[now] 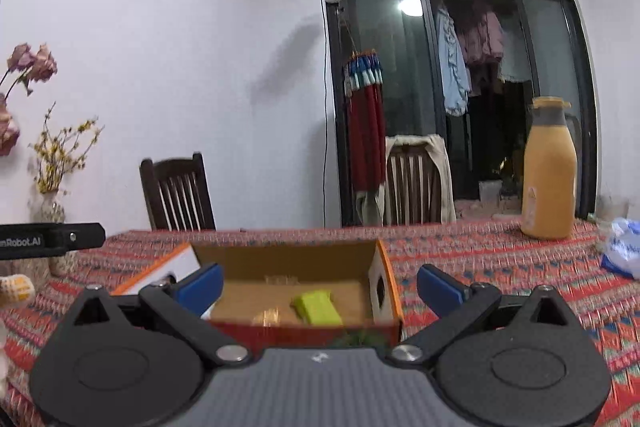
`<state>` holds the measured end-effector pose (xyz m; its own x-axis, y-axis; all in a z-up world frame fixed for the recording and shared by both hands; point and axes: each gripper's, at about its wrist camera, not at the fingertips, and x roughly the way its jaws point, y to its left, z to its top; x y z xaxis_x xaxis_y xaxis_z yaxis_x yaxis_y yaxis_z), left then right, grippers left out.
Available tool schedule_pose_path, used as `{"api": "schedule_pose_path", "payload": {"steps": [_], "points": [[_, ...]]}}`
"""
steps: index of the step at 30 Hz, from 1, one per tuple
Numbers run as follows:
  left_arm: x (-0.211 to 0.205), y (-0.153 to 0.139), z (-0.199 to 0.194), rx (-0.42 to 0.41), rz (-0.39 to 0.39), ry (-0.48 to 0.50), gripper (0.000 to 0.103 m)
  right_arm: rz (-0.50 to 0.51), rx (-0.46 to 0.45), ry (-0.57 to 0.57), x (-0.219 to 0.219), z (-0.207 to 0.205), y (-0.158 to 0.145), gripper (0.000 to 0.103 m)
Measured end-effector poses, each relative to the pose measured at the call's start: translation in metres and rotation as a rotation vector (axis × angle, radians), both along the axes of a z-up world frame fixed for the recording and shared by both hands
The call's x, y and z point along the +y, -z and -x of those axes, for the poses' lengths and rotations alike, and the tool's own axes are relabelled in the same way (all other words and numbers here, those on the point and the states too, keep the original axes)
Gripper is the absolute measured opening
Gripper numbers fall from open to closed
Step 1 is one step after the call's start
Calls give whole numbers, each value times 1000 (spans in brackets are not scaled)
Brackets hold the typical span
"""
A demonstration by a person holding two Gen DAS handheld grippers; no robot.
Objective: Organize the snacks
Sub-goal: 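Move both tools back over the snack heap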
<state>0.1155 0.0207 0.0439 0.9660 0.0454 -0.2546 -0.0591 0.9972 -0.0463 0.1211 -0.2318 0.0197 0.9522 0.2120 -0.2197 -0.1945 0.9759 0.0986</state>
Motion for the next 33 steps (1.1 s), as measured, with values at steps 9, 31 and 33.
{"api": "schedule_pose_path", "payload": {"steps": [9,31,33], "points": [[6,33,20,81,-5,-4,103,33,109,15,-5,24,36,103],[-2,69,-1,149,11,18,103,-13,172,-8,-9,6,65,103],[-2,70,-2,154,14,20,103,-18,182,-13,-10,4,65,103]]}}
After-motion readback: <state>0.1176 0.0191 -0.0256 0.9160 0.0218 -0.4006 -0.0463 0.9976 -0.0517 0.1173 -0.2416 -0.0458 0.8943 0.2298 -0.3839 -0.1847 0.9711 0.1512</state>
